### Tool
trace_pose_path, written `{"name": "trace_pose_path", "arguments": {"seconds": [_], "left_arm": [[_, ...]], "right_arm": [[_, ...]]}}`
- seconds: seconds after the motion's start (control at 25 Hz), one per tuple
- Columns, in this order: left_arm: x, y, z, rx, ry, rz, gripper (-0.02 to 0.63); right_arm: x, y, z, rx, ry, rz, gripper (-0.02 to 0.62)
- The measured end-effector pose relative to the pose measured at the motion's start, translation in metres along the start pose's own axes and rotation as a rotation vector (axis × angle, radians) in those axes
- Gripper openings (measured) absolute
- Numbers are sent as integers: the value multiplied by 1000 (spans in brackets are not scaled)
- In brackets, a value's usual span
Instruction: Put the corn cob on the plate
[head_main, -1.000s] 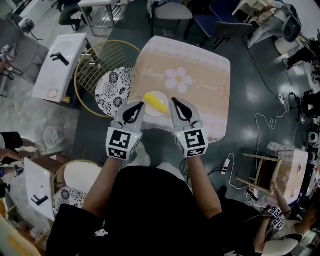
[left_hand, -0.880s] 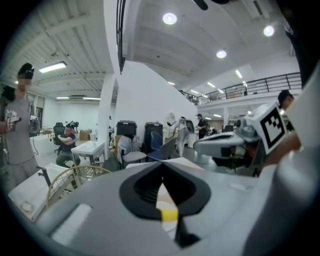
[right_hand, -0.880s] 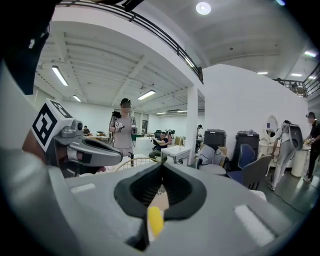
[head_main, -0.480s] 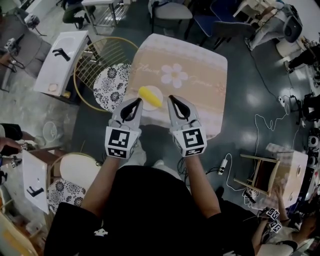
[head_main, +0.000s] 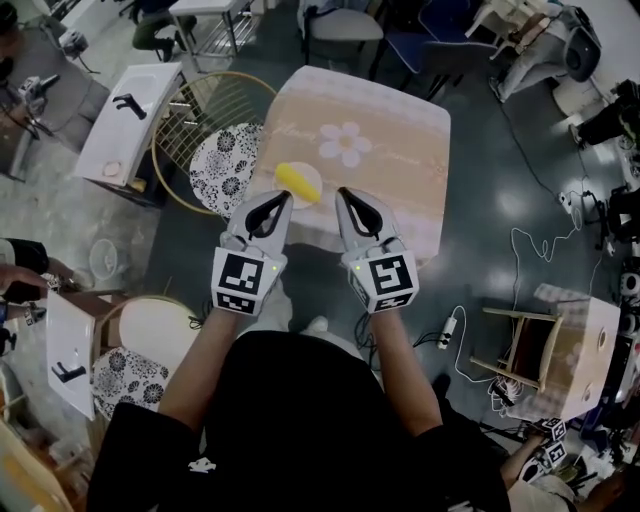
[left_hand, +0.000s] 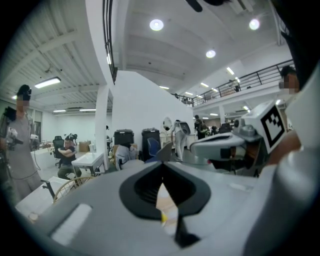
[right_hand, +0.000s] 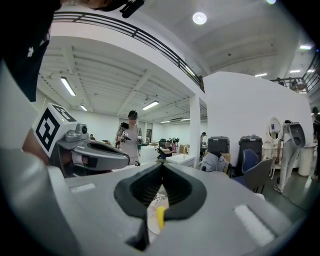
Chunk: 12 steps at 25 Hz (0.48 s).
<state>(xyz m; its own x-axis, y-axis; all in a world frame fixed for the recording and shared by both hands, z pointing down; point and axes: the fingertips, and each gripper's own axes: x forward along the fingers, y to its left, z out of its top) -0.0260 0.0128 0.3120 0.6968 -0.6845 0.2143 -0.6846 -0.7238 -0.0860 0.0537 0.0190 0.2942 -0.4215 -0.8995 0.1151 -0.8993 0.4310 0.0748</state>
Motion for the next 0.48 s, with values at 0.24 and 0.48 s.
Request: {"name": "trace_pose_path", "arguments": {"seconds": [0.24,0.48], "left_arm": [[-19,-20,8,27,-18,11,5],[-37,-45,9,45,-29,22,5]], "right_arm": [[-26,12,6,-20,-16,11,2],[-54,19,9,-32,-32,21,2]]}}
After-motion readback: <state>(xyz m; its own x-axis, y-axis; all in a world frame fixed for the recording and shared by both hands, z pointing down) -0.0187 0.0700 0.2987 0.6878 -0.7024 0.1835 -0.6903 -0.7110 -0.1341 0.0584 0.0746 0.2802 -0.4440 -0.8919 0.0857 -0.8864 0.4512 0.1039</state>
